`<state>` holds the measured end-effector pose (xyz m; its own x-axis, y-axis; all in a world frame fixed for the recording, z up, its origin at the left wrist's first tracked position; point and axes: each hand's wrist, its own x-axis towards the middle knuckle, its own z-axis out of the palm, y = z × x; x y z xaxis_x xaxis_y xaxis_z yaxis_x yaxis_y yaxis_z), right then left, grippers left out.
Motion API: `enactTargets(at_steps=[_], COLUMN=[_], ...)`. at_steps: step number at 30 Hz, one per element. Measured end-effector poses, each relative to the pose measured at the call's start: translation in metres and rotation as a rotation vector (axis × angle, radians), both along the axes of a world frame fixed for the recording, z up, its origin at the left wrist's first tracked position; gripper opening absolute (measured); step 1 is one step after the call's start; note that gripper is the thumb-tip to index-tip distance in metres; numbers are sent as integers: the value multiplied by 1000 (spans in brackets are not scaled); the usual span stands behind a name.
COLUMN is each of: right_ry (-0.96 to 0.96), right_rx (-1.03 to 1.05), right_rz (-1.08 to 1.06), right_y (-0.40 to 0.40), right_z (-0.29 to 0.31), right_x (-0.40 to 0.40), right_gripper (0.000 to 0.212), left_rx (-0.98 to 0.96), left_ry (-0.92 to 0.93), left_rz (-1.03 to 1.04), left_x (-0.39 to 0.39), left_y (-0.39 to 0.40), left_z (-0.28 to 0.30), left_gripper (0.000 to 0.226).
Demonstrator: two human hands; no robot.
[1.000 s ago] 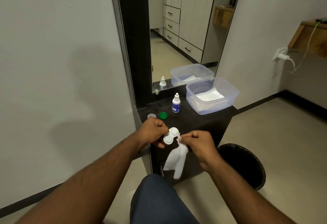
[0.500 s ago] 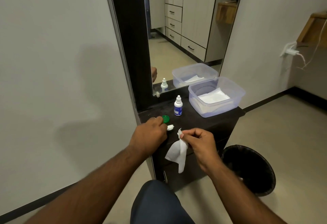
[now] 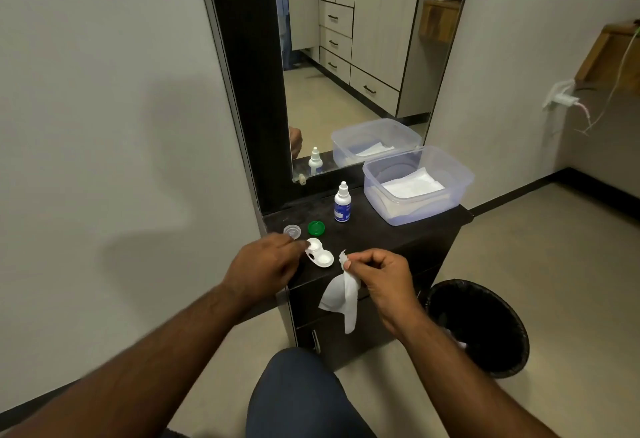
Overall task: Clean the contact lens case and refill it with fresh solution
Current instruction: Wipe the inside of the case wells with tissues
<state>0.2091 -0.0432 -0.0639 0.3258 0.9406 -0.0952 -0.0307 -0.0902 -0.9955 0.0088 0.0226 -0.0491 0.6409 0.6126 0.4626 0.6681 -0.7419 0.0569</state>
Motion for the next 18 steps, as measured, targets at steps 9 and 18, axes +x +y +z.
enactTargets(at_steps=[9,18], right_ry=[-5,-35], right_rx=[2,-3], right_rz=[-59,-84], right_y=[0,-11], right_z=[-4,-8], right_x=[14,39], right_gripper=[8,5], left_rx=[-674,-723], left_ry=[-100,-4], left_rz=[641,458], left_x=[70,71], left_y=[2,4], left_z=[27,38], left_gripper=[88,96])
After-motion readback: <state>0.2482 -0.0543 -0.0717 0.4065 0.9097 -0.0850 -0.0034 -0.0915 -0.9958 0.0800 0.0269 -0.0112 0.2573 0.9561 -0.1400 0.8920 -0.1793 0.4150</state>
